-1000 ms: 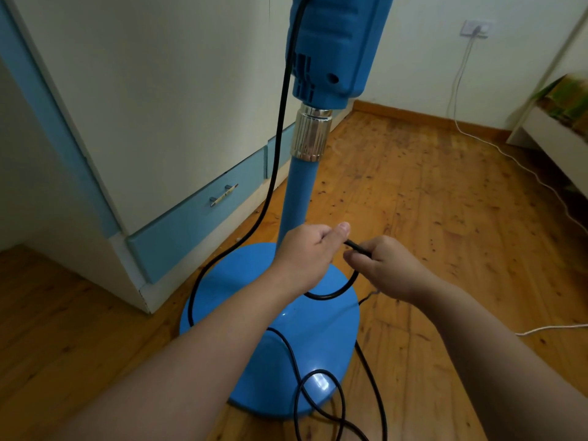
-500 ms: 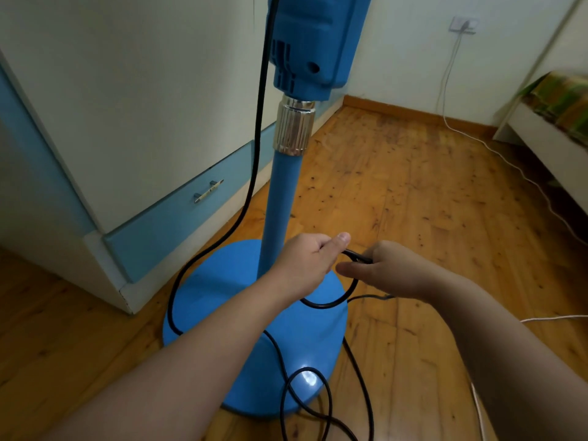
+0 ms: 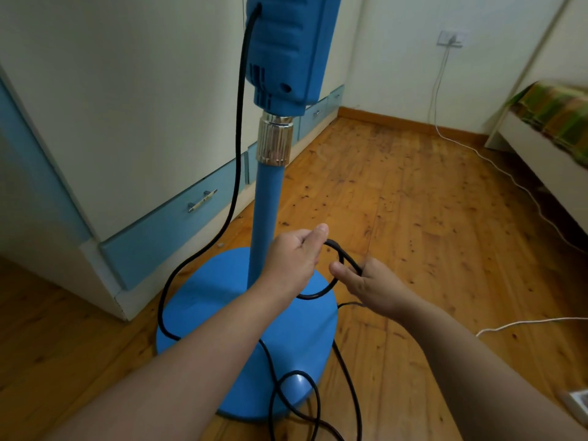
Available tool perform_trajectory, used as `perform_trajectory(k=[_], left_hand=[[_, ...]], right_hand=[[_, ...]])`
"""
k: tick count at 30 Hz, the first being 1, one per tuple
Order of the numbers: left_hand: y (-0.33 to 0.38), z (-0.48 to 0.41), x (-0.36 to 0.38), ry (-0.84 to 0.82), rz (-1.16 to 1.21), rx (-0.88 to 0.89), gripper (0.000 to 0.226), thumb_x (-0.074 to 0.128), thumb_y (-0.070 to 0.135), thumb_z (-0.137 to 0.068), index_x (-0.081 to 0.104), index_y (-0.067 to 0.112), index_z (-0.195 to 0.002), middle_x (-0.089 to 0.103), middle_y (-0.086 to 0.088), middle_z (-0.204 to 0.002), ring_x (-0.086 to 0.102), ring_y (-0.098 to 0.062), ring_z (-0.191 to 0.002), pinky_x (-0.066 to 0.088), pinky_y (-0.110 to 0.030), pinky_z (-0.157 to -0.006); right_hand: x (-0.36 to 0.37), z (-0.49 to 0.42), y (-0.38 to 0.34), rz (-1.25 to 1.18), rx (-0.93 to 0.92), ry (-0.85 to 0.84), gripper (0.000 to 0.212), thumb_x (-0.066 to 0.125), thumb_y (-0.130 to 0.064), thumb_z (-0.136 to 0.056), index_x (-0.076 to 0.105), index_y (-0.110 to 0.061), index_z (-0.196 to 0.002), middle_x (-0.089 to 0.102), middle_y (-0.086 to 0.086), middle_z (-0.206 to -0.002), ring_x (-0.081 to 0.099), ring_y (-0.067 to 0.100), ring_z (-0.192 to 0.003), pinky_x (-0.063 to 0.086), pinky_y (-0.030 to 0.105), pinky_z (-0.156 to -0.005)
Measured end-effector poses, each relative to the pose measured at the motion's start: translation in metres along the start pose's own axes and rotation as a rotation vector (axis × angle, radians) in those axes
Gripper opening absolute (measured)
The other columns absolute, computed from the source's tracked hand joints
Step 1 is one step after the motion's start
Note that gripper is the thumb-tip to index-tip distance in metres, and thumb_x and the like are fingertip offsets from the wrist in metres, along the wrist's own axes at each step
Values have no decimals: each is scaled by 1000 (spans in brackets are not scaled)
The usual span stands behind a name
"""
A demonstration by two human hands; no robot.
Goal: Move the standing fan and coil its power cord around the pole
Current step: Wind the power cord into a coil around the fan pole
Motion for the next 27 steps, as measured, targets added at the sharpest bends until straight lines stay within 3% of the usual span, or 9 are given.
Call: perform_trajectory(k=[6,14,17,19,22,27], left_hand=[[3,1,8,3,-10,-16,52,45,43,-90,36,25,-42,30,10,-40,30,-11,-42,28,-34,-49],[7,-11,2,28,14,5,47,45,43,-91,35,23,-49,31,10,-42,31,-10,-41,28,-25,-43],[10,-17,-2,53,88,-18,45,46,41,-91,33,21,-53,30,9,-42,29,-8,-40,26,-25,-42],[16,-19,-3,58,206,-51,45,47,41,-91,35,22,-51,30,10,-41,29,-8,-39,26,-27,-42],[36,-21,-2,19,389,-21,51,47,42,-91,41,26,-43,33,10,-40,31,-8,-37,30,-22,-38],[42,-12,1,46,389,-28,46,47,42,-91,39,21,-51,34,8,-40,32,-9,-38,31,-21,-38]], right_hand=[[-18,7,1,166,113,6,70,34,-80,-60,42,-10,-57,31,7,-52,28,19,-46,23,27,-45],[-23,5,-9,216,211,109,64,44,-70,-76,33,-15,-44,24,-8,-33,20,10,-28,18,21,-34],[-28,3,-24,244,235,159,64,45,-69,-76,35,-14,-45,30,-4,-37,24,11,-30,22,23,-36],[-43,6,-42,292,223,212,68,42,-74,-71,44,-10,-47,39,-1,-41,32,12,-33,28,24,-37],[-80,17,-69,276,123,379,80,37,-84,-48,61,-8,-56,42,-4,-34,34,8,-29,29,20,-32],[-73,24,-66,270,86,358,57,50,-67,-73,51,-14,-53,41,-1,-43,35,11,-36,29,25,-40]])
Point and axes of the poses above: each hand's wrist, its own z-axis away from the middle knuckle, its own x-axis out of the palm, y = z × x, the point moved 3 cm from there along -z, towards the middle knuckle
